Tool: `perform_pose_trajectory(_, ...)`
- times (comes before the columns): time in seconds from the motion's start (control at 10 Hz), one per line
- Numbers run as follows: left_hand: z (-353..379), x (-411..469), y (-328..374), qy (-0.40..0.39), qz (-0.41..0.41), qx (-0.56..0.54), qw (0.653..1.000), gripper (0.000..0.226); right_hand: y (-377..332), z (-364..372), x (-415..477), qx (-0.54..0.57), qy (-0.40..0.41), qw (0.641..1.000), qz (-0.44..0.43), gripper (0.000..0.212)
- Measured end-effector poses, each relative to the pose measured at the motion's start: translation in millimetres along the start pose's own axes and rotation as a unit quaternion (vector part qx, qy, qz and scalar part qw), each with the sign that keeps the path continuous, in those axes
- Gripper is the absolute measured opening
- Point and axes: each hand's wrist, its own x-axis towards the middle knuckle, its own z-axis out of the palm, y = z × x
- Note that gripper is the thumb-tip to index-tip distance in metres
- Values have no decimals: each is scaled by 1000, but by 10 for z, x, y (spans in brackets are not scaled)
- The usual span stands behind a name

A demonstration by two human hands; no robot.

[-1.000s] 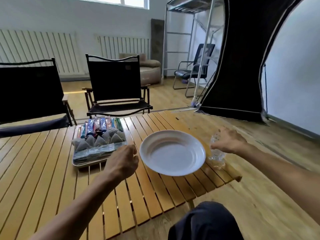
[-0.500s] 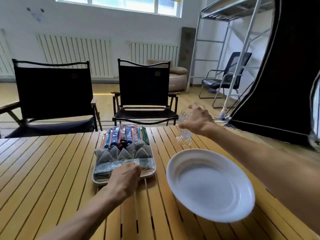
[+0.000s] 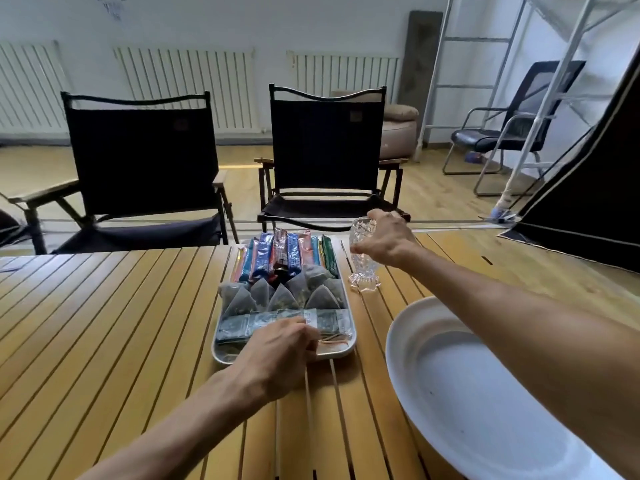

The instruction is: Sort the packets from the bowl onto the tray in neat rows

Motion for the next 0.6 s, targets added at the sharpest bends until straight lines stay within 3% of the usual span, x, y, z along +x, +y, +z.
perform_pose_trajectory(0.4,26,18,-2,-6,-14,-12,1000,11,-17,43,-175,4,33,999,18,93)
perform_pose_trajectory(0.6,-224,-292,167,12,-87,-60,994,10,-133,-365,-896,35,61,997,-41,73)
